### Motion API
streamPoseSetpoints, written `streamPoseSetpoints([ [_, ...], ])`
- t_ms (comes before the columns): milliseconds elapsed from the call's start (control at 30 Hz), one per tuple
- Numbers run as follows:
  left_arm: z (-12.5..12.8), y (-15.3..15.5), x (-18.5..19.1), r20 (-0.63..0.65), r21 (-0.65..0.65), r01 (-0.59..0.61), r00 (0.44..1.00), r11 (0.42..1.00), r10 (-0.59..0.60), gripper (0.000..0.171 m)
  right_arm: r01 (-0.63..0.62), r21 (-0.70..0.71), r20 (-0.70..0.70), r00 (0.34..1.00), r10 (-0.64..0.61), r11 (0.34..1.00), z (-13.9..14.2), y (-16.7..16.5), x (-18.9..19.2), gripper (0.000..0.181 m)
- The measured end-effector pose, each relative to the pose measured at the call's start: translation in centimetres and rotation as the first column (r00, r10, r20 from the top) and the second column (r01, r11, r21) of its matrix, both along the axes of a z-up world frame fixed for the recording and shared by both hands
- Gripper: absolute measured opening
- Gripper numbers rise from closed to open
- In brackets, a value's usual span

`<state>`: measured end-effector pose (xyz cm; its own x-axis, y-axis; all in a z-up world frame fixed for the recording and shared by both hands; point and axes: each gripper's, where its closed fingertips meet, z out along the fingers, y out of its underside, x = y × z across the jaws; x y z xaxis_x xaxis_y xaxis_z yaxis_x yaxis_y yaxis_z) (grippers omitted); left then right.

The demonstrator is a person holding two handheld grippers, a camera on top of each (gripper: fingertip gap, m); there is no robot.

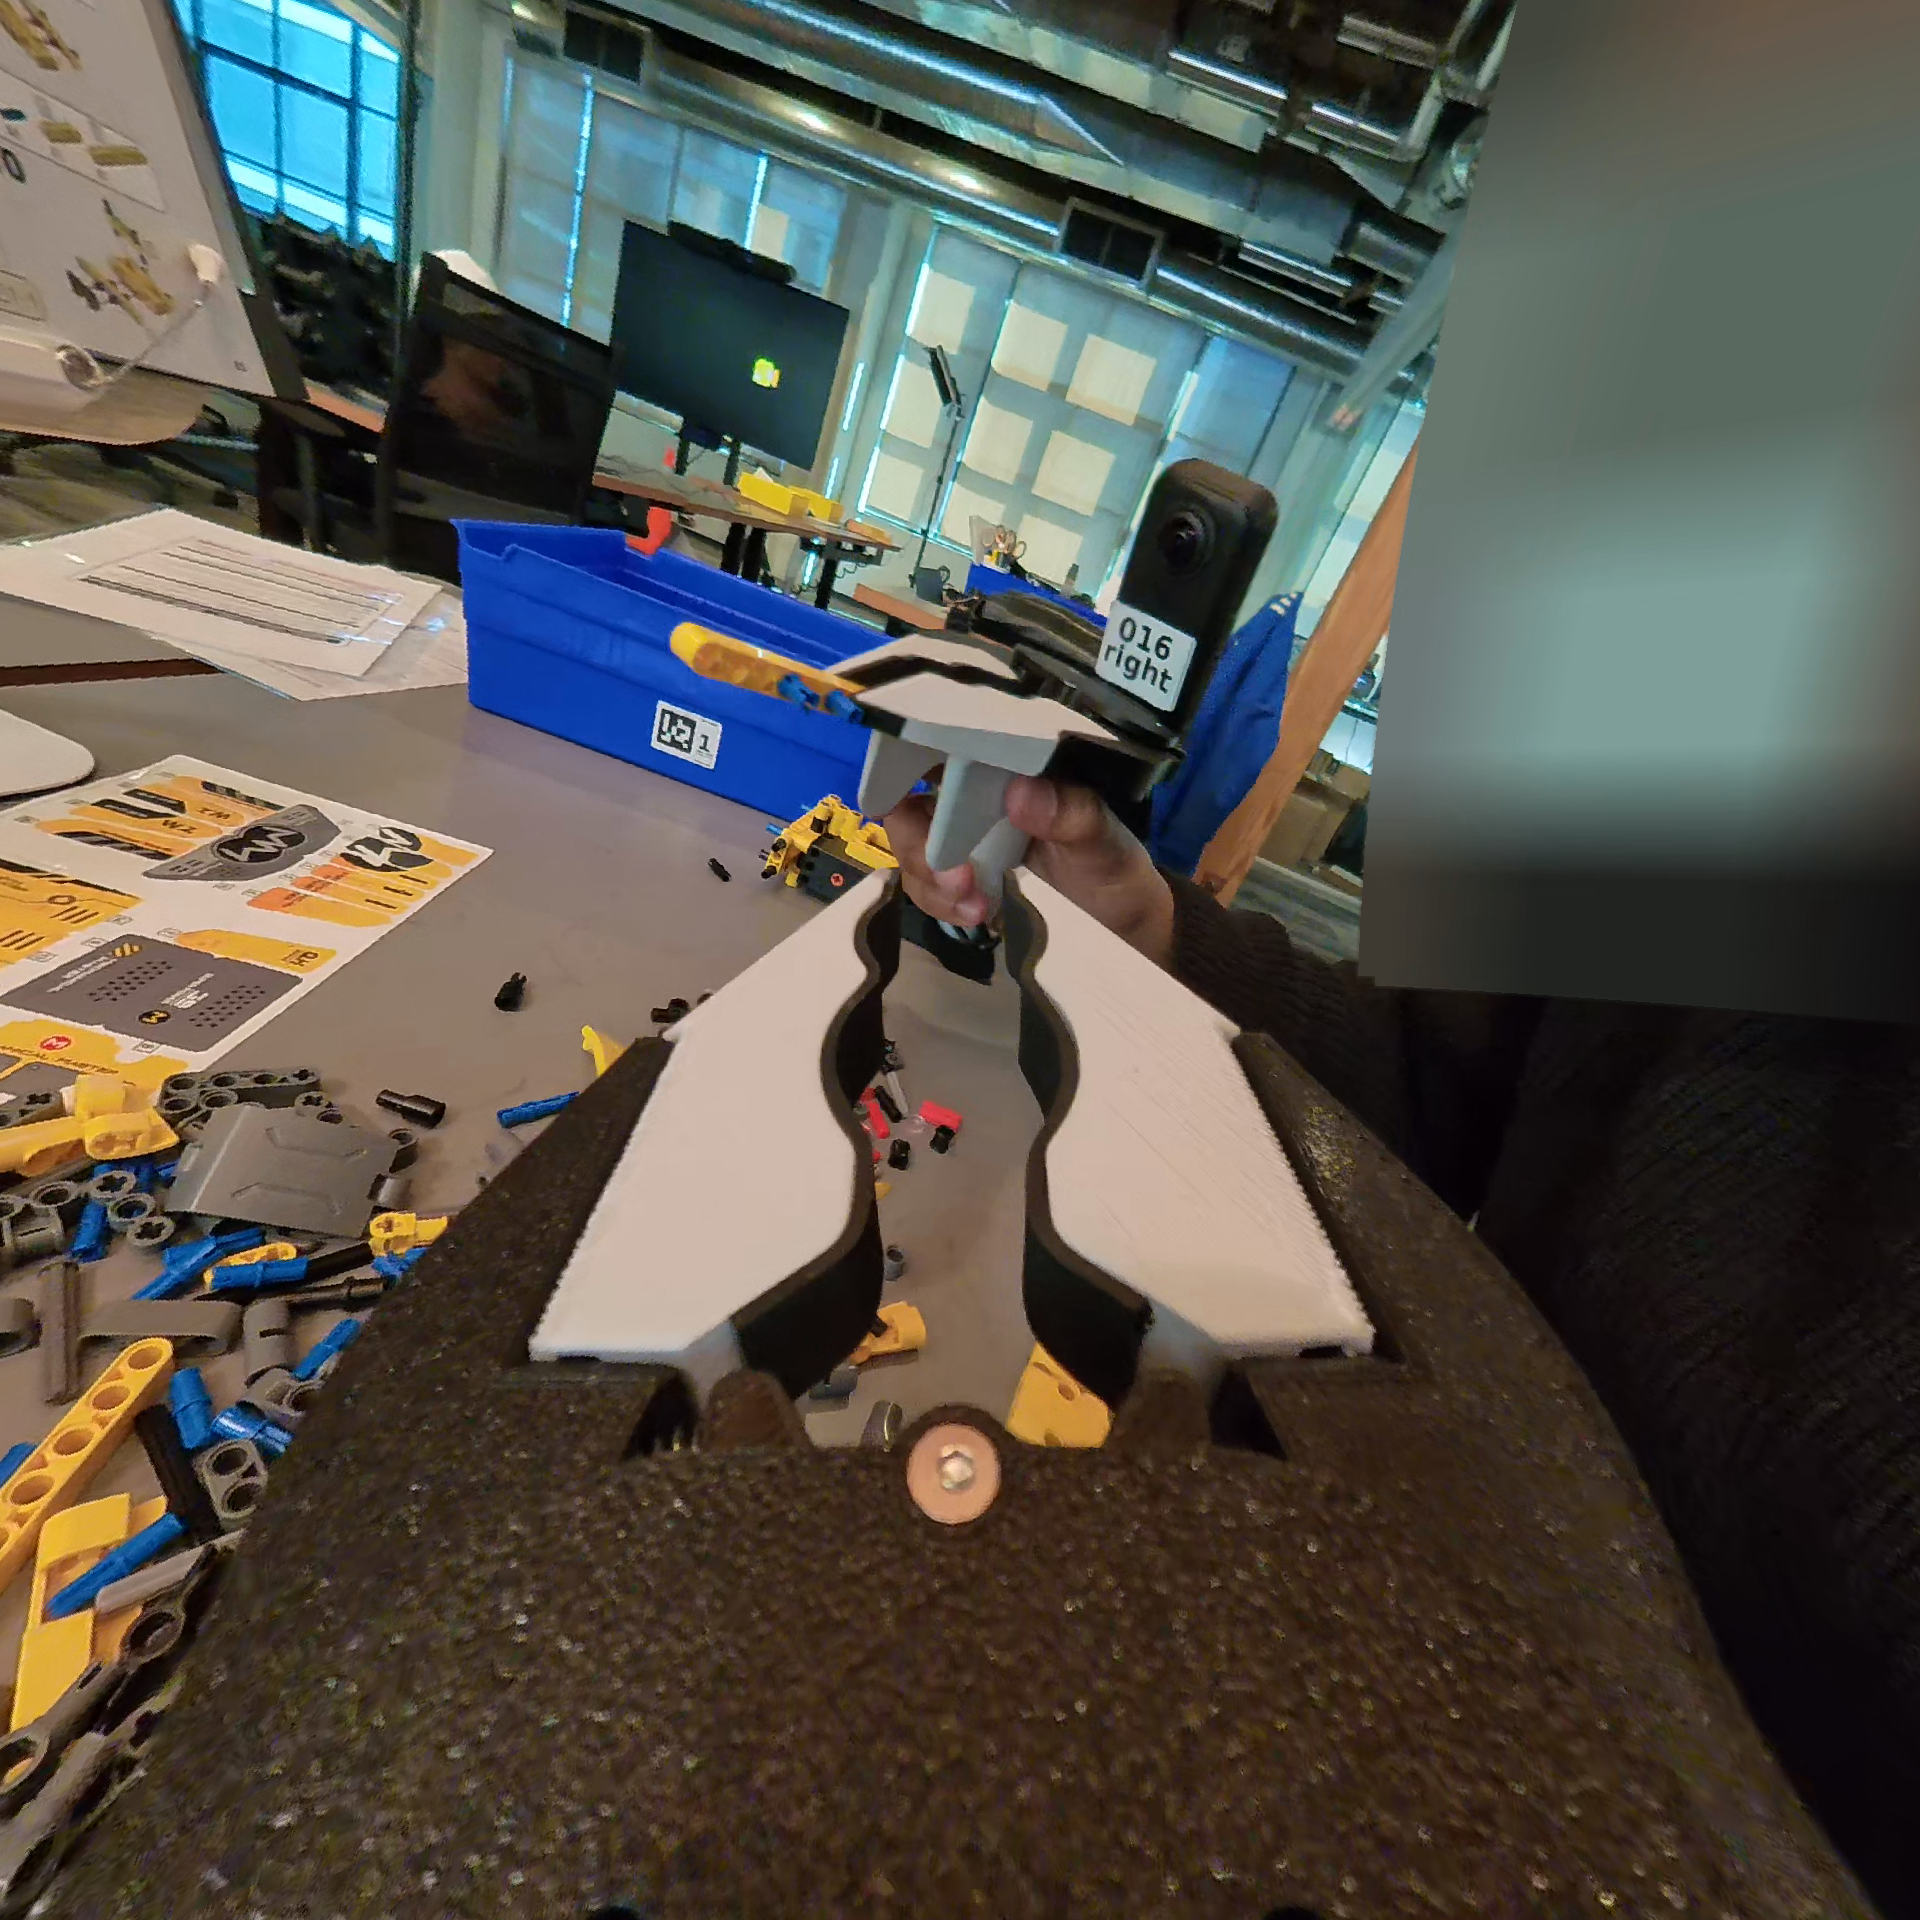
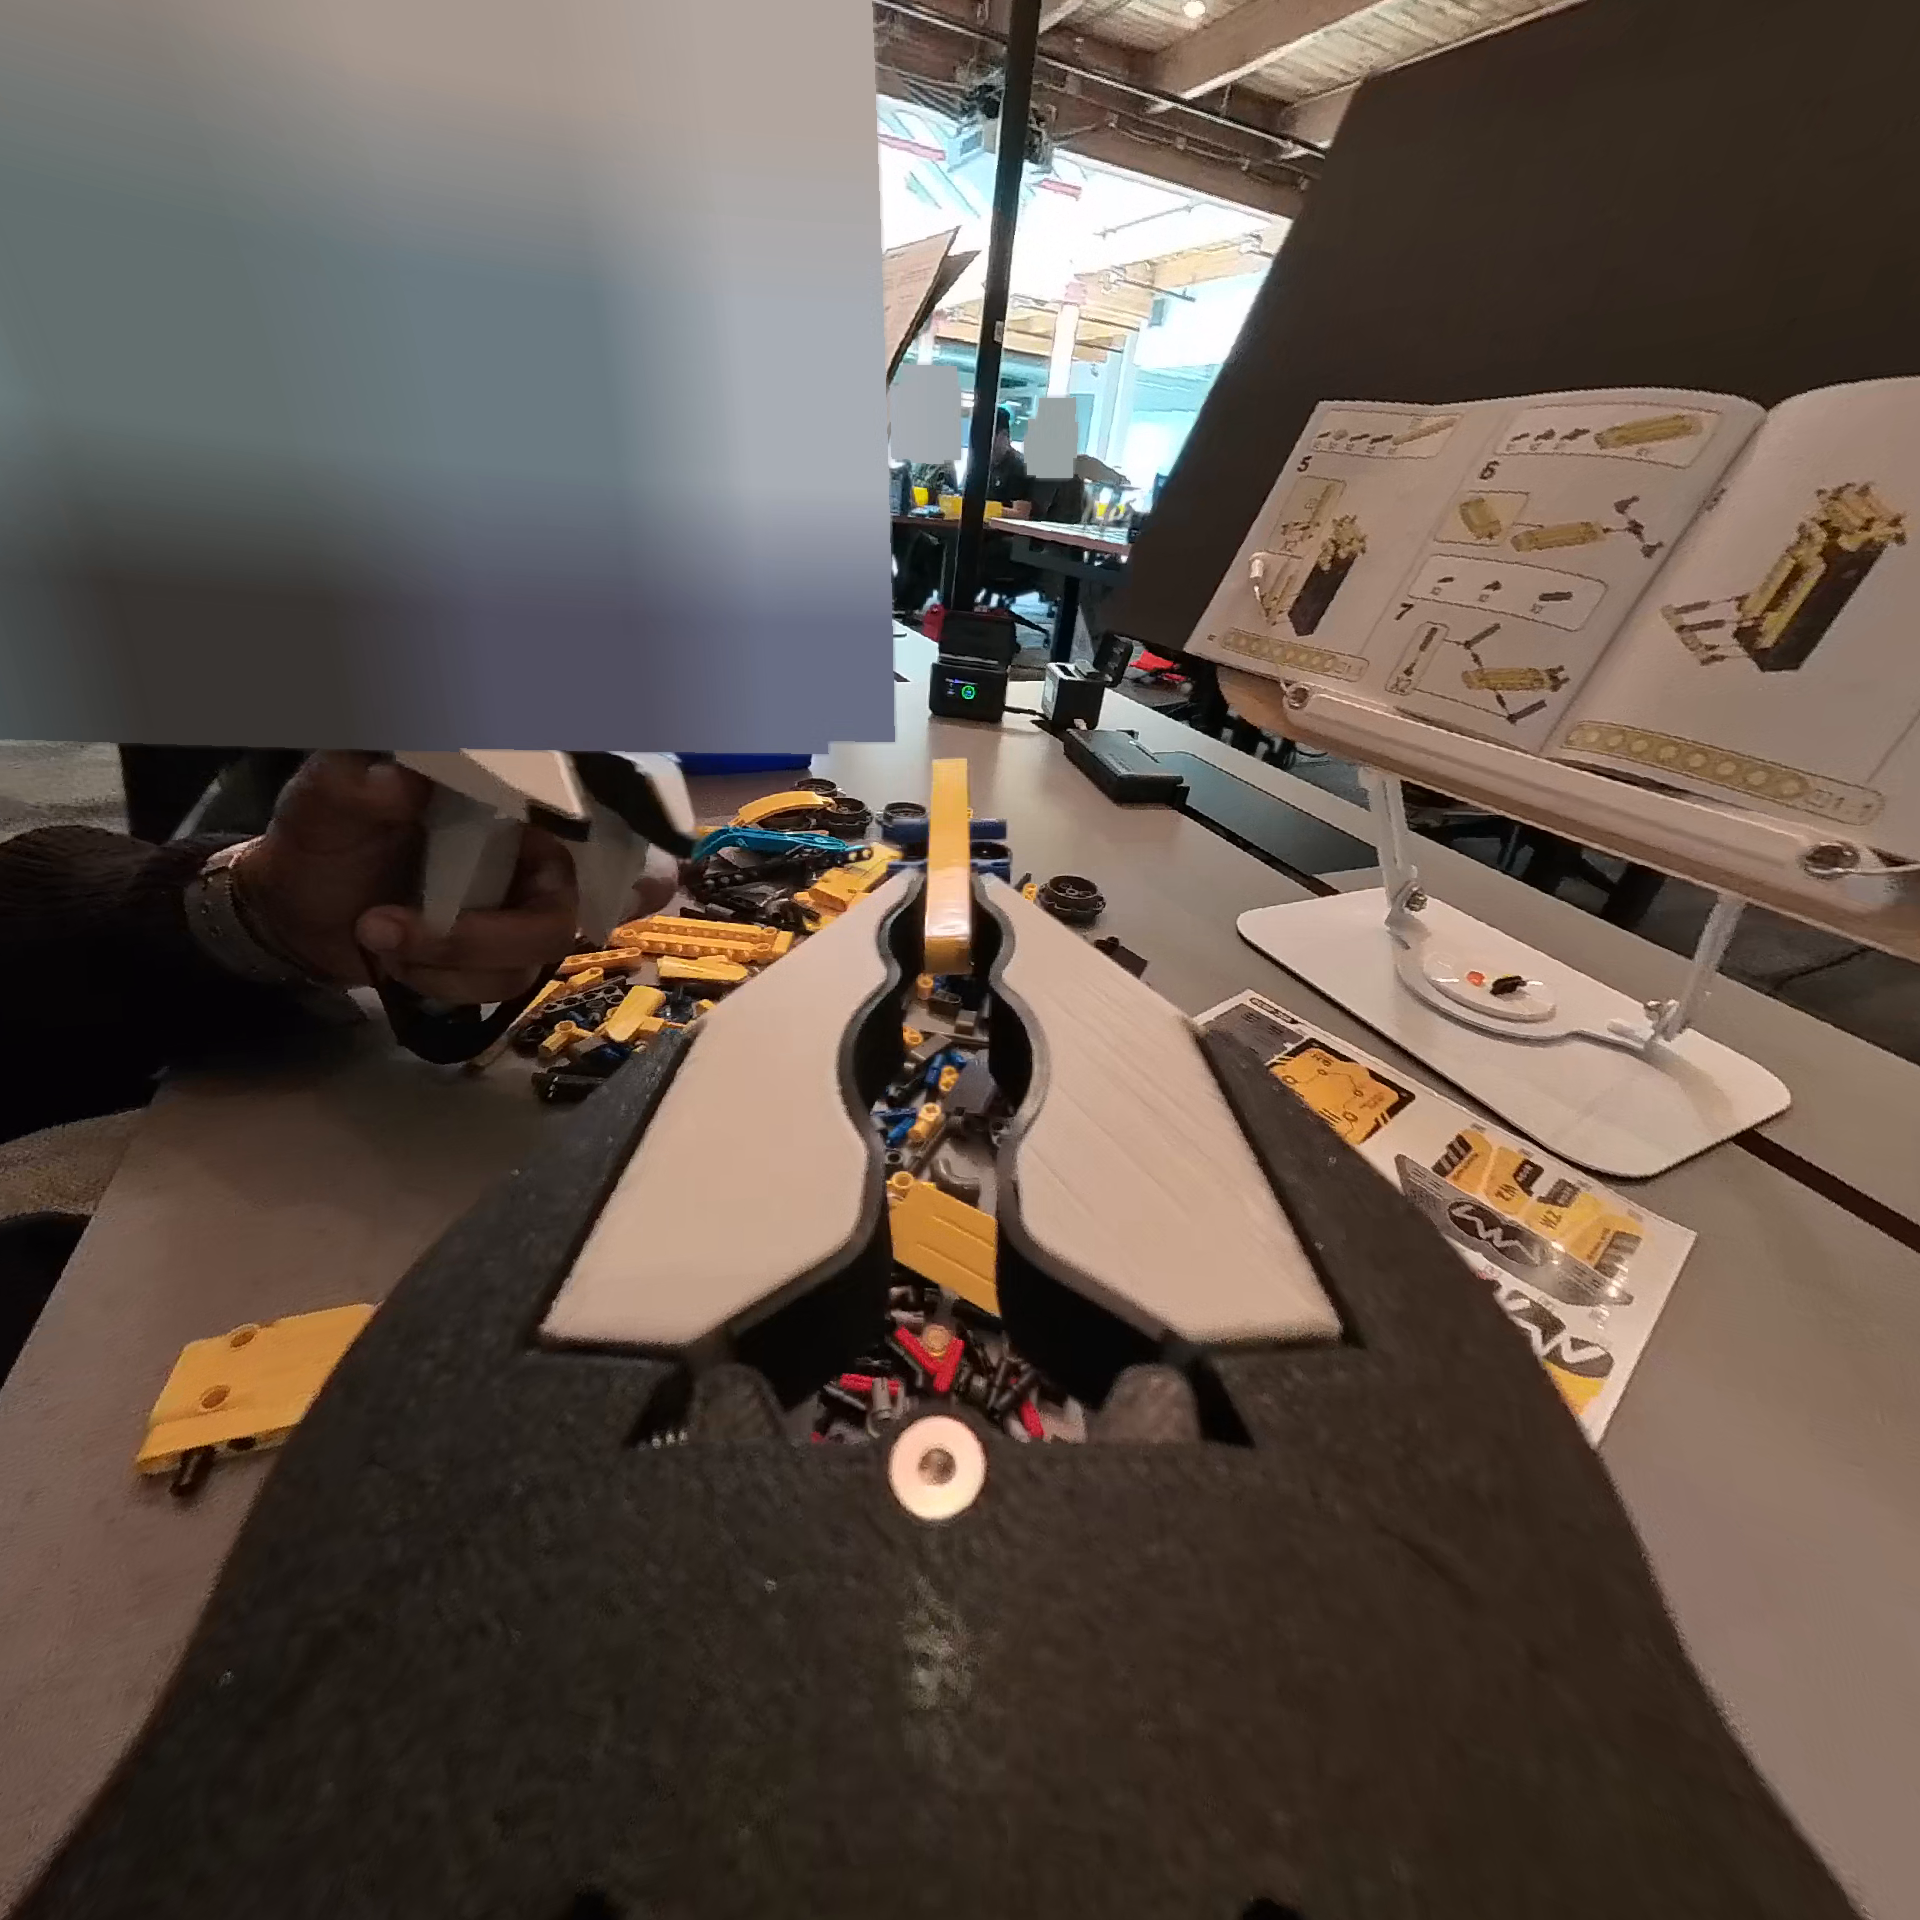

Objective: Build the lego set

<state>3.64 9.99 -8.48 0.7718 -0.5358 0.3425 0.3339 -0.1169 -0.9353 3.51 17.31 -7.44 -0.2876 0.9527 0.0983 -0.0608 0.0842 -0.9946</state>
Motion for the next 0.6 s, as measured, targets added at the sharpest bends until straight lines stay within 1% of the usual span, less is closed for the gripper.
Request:
streamPoseSetpoints([
  [167,-0.5,0.1,0.4,-0.044,-0.008,-0.001,0.999,1.0,0.001,0.019,0.037,-0.026,-0.022,0.999,-0.038,0.999,0.3,1.4,0.1,0.008],
  [333,-1.7,0.1,1.7,-0.158,-0.034,0.013,0.987,0.999,-0.018,0.02,0.084,-0.008,-0.161,0.983,-0.084,0.996,2.8,1.8,1.5,0.007],
  [433,-2.5,-0.6,3.3,-0.194,-0.091,0.057,0.978,0.994,-0.073,0.024,0.147,0.028,-0.238,0.962,-0.136,0.989,4.2,1.8,2.9,0.007],
  [500,-3.2,-1.9,4.9,-0.243,-0.133,0.105,0.96,0.985,-0.135,0.03,0.222,0.079,-0.262,0.945,-0.194,0.972,4.1,1.9,3.8,0.007],
  [600,-5.5,-3.7,6.7,-0.363,-0.198,0.12,0.913,0.973,-0.186,0.029,0.3,0.137,-0.315,0.917,-0.246,0.944,4.0,0.8,5.8,0.007],
])
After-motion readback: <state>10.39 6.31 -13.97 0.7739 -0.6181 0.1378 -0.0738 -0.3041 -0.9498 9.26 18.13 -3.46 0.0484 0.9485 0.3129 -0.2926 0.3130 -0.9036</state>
